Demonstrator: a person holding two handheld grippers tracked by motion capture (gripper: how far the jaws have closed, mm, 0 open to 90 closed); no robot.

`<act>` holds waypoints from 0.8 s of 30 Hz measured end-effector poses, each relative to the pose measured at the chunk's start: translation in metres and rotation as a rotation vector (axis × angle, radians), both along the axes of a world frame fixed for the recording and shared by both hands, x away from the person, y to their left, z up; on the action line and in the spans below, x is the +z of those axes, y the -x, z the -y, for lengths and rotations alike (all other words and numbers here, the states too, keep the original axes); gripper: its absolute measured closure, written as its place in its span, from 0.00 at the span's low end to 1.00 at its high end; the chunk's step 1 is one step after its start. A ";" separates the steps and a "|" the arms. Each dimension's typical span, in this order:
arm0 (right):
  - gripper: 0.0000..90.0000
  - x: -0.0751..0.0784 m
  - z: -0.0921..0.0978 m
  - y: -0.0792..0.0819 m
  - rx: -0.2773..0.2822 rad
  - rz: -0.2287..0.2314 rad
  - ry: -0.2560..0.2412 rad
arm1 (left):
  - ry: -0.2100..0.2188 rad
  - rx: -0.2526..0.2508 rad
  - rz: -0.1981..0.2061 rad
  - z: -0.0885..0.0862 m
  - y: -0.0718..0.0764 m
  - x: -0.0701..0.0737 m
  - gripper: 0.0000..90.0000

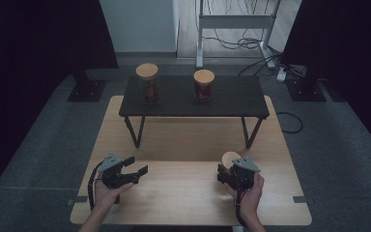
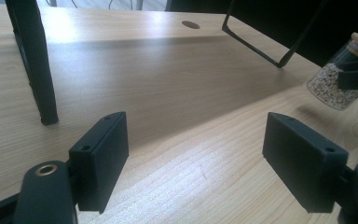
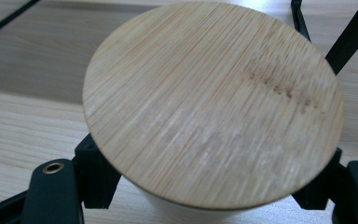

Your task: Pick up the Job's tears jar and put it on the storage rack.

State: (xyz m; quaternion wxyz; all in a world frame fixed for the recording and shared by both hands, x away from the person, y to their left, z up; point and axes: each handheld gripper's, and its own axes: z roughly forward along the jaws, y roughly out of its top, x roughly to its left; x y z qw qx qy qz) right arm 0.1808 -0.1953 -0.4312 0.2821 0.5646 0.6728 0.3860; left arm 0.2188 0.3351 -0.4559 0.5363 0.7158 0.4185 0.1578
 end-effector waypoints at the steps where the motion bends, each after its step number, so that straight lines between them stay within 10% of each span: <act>1: 0.28 0.001 0.000 0.001 0.002 0.005 -0.001 | 0.000 0.001 0.000 0.000 0.000 0.000 0.25; 24: 0.28 0.026 0.009 0.021 0.027 0.103 -0.040 | -0.004 -0.007 -0.005 0.004 0.000 -0.001 0.25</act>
